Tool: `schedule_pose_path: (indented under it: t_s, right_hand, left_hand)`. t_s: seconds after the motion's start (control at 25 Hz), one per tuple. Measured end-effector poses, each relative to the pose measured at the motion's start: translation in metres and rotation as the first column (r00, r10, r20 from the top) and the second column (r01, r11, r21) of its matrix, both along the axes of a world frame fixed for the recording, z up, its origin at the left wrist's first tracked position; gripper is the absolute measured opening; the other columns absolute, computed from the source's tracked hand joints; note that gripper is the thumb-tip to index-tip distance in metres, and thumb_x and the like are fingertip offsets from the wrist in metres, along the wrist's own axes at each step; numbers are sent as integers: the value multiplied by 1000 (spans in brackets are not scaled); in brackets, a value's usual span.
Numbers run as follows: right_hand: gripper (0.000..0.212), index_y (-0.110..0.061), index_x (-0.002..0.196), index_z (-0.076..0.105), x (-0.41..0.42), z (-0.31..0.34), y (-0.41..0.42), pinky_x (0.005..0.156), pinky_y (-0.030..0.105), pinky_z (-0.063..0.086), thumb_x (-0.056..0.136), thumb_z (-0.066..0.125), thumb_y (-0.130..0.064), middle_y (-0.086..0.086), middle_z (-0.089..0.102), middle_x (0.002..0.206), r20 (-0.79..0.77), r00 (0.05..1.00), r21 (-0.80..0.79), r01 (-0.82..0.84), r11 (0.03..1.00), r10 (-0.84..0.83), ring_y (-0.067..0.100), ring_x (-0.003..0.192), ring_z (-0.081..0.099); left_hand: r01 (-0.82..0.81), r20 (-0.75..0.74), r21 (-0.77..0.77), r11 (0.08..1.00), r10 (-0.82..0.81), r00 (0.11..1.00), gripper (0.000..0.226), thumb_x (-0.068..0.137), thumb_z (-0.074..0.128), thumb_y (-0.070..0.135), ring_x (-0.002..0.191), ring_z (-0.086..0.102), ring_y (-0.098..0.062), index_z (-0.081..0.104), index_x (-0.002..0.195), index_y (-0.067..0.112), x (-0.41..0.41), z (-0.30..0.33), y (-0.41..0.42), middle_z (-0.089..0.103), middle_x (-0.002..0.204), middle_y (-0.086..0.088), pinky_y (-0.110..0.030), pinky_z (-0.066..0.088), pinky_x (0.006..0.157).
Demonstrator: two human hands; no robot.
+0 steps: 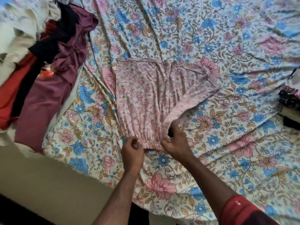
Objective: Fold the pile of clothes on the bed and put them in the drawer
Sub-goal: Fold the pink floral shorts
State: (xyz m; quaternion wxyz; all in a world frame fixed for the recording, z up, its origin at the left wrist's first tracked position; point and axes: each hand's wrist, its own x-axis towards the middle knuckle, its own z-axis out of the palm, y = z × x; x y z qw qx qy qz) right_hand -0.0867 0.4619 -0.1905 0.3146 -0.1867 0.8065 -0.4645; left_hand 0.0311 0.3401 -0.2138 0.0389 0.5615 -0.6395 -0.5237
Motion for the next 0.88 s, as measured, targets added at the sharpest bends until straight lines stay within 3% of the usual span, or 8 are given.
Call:
schedule_pose_path:
  t_s: [0.12,0.28,0.4,0.56,0.64,0.72,0.8,0.88]
  right_hand:
    - [44,-26,105,39,19,-16,-50,70,47,61,82,73,-11,7,67,94,-66,966,176,-236,956,251,24,81,68]
    - [41,-19,113,48,46,-35,-92,72,42,56,84,74,-32,6,63,102,-56,901,309,-394,866,430,27,87,63]
    - [28,-16,103,56,49,-45,-95,67,45,60,83,59,-34,2,62,87,-24,888,276,-436,856,460,20,72,61]
    - [20,-18,102,65,40,-41,-82,71,35,61,83,65,-12,-2,70,86,205,877,147,-466,873,434,14,74,70]
    - [25,-7,115,66,29,-42,-78,72,33,62,91,65,-1,7,75,98,373,902,62,-257,964,217,18,80,76]
    - [29,-1,126,60,14,-47,-74,77,42,64,97,59,1,20,72,111,535,836,35,127,991,-126,29,88,76]
    - [27,-6,126,57,-11,-51,-67,83,48,63,100,57,0,24,69,114,590,677,68,502,862,-440,37,93,74]
    - [31,-11,125,55,-40,-50,-63,77,42,63,97,62,0,20,69,108,525,516,122,741,660,-677,31,83,73]
  left_hand:
    - [-86,72,10,996,85,994,19,95,65,4,85,68,-14,65,102,21,22,-10,-26,70,103,-1,-26,55,66]
    - [-62,84,159,985,49,995,17,105,53,24,79,70,-17,67,98,17,33,-12,-44,72,92,-5,-24,51,60]
    - [41,93,142,989,-55,994,12,102,58,32,76,68,-11,61,101,21,31,-12,-54,70,92,1,-19,50,55]
    - [117,132,126,985,-134,982,11,94,71,21,75,68,-9,62,100,18,27,-17,-56,68,89,4,-18,52,57]
    - [159,177,56,986,-167,970,12,93,71,14,73,65,-8,64,103,14,22,-17,-59,67,90,2,-14,45,54]
    - [309,202,-65,949,-291,935,20,90,72,7,81,65,-12,63,106,15,12,-20,-64,65,100,-1,-16,48,60]
    - [482,244,-173,859,-437,866,35,84,76,7,90,62,-16,56,111,20,-3,-24,-70,59,110,0,-28,57,69]
    - [550,260,-210,808,-496,829,45,81,79,16,96,57,-17,52,115,25,-19,-20,-79,51,115,3,-36,58,77]
